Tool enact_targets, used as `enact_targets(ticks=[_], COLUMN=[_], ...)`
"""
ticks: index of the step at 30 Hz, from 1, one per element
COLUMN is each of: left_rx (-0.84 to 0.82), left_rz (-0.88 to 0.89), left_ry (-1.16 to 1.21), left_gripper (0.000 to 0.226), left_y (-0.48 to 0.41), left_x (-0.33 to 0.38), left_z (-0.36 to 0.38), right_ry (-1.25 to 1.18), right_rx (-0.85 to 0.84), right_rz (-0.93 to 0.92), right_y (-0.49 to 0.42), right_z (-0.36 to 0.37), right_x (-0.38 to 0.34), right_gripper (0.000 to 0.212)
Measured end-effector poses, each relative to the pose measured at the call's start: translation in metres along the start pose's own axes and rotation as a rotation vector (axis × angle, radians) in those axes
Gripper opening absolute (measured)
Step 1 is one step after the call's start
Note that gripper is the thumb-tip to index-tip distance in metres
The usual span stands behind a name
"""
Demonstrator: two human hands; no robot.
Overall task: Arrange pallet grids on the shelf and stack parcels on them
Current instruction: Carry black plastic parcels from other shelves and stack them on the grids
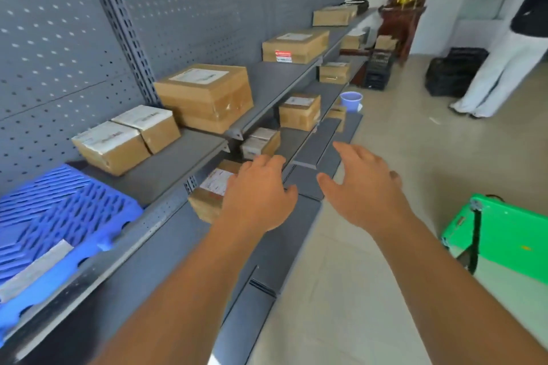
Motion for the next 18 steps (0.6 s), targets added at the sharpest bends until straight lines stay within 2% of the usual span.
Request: enact_targets(ticks=[10,18], left_rx=[-0.084,-0.084], left_rz=[0.17,0.369], left_ry=[0.083,0.137], left_gripper=[0.055,0.053], left_y=[-0.154,-0.29], left_x=[0.05,0.086], left_z=[0.071,0.089], right_ry=[0.123,0.145], right_rx=[-0.034,0.071], right_rz=[0.217,0.394], right_y=[-0.12,-0.226], right_z=[0.019,0.007], right_x=[0.087,0.113], right_gripper=[0.066,0.066])
Point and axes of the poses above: each hand's wrist, its own y-axis away from the middle knuckle, its own z-axis out of the palm, x = y × z, the point moved 6 cm from there along -y, towards the middle knuckle, and after that the axes turned 7 degrees about z, right-handed, at the moved point
